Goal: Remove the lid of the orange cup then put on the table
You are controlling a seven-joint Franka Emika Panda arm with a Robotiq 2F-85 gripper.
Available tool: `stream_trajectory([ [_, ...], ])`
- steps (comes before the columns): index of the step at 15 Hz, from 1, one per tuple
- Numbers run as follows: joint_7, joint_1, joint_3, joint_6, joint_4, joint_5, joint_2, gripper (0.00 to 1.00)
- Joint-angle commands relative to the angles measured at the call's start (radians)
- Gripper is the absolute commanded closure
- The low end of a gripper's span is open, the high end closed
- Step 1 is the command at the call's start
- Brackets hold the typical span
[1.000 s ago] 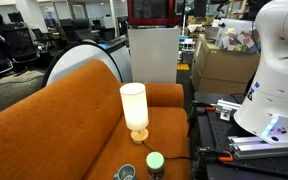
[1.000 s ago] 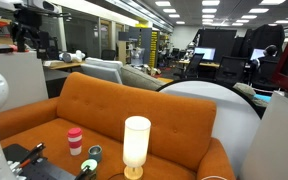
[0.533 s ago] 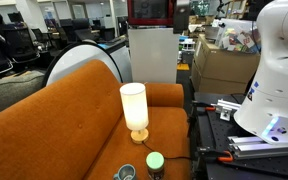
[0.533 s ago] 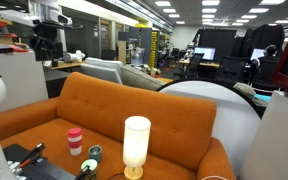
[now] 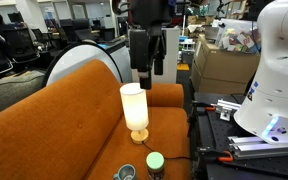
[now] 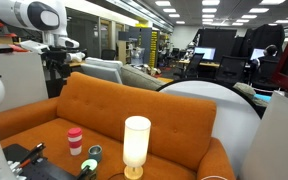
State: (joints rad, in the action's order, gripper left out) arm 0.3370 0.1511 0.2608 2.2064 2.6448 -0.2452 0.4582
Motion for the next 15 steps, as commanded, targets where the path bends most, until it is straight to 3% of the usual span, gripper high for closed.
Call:
stream_trajectory([
  [1,0.005,0.010,-0.012,-0.001,-0.001,0.007,0.005,0.00],
  [4,0.005,0.008,-0.010,0.009,-0.004,0.010,-0.003,0.00],
  [8,-0.007,0.000,0.010,0.097,-0.034,0.071,-0.129,0.00],
  [13,0.039,0.011,0.052,0.183,-0.120,0.244,-0.384,0.00],
  [15,0.039,0.037,0.044,0.254,-0.162,0.258,-0.475,0.00],
])
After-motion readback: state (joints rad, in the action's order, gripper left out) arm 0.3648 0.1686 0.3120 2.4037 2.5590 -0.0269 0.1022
